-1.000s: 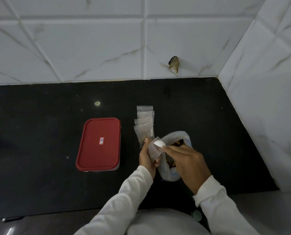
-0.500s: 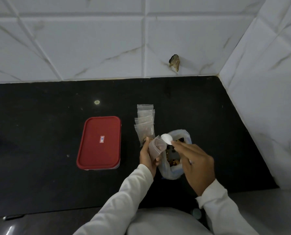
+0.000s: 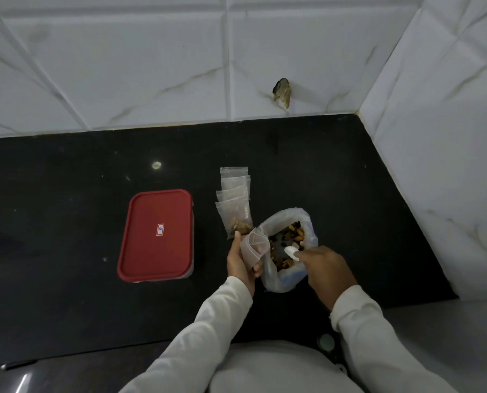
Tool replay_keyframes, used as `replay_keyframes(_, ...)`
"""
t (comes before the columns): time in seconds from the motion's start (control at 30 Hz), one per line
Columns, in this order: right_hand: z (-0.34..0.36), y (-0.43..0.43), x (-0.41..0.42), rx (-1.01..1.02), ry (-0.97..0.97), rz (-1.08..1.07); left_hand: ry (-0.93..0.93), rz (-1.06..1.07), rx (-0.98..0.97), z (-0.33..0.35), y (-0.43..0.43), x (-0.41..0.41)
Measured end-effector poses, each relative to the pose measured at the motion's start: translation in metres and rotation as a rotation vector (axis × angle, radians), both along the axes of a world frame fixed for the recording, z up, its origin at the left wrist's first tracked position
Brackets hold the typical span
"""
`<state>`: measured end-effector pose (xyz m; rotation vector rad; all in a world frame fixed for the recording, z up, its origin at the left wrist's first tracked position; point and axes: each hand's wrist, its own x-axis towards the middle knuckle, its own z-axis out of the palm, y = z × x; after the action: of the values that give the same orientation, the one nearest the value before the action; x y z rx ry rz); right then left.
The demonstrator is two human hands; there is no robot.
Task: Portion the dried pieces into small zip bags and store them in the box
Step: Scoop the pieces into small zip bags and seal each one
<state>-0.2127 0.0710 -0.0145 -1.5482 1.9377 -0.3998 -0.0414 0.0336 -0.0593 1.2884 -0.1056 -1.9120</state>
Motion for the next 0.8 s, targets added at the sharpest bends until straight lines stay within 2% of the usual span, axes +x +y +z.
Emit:
replay_keyframes(0.07, -0.002, -0.001, 0.001, 0.005, 0.19, 0.206, -0.027, 0.027, 0.005, 0.0, 0.001, -0.003)
replay_keyframes(0.17, 0.005, -0.013, 0.005, 0.145, 0.395, 0.355, -0.08, 0.046, 0.012, 0.001, 0.0, -0.008)
replay_keyframes(0.2, 0.009, -0.016, 0.004, 0.197, 0.41, 0.367, -0.1, 0.048, 0.018, 0.001, 0.0, -0.009)
replay_keyframes(0.27, 0.01, -0.018, 0.003, 0.226, 0.329, 0.343, -0.141, 0.054, 0.024, 0.002, 0.0, -0.013)
replay_keyframes(0.37, 0.008, -0.013, -0.004, 0.088, 0.065, 0.168, -0.17, 0.08, 0.023, 0.002, 0.0, -0.016)
replay_keyframes(0.5, 0.009, -0.016, -0.017, 0.176, -0.176, 0.056, -0.167, 0.109, 0.035, 0.004, -0.001, -0.018)
replay_keyframes(0.6, 0.01, -0.019, -0.017, 0.201, -0.195, 0.056, -0.168, 0.117, 0.043, 0.006, -0.003, -0.02)
replay_keyframes(0.8, 0.007, -0.01, 0.005, 0.108, -0.073, 0.17, -0.126, 0.138, 0.07, 0.007, -0.004, -0.019)
